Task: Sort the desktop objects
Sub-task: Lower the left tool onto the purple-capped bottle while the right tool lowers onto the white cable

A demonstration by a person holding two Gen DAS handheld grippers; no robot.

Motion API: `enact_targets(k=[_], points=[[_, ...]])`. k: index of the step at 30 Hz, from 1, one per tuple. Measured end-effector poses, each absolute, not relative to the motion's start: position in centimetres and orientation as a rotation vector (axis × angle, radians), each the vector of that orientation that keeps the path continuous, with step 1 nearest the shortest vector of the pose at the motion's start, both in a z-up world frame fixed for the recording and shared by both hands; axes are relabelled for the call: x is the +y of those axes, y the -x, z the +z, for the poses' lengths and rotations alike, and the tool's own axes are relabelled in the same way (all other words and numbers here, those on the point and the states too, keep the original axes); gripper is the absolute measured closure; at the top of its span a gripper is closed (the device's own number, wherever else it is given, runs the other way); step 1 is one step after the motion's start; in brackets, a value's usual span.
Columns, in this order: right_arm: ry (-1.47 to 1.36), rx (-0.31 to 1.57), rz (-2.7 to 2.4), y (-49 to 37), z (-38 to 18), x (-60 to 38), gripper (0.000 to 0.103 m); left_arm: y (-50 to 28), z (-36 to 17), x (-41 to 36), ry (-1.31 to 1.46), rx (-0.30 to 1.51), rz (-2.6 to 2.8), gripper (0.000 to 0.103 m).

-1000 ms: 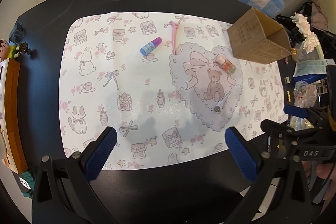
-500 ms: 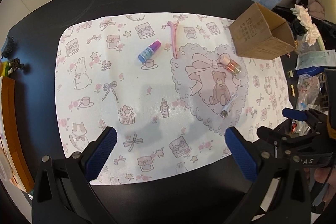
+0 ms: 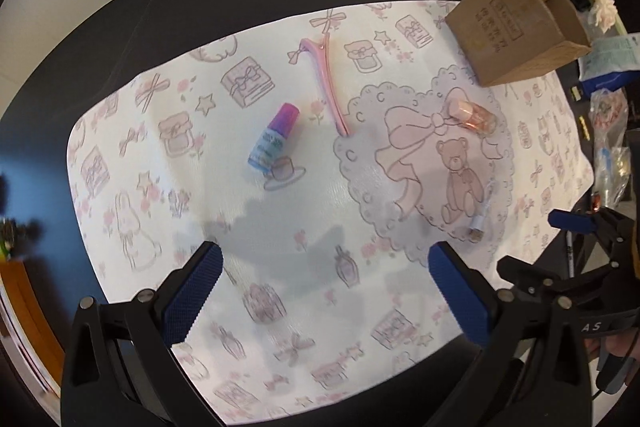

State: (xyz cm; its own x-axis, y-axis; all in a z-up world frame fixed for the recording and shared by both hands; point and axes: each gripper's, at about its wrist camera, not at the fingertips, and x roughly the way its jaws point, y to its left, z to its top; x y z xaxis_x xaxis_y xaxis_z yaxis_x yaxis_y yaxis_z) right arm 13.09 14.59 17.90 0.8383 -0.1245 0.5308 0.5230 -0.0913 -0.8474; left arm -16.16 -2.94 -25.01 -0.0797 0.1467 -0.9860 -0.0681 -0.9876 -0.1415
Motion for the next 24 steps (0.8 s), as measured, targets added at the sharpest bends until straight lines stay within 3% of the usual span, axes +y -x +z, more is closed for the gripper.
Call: enact_targets(k=[24], points=[[1.391,-0.379,-0.528,-19.1,22.4,16.1,0.000,22.5,-31.8,-2.8,2.006,0.211,2.132,0.000]])
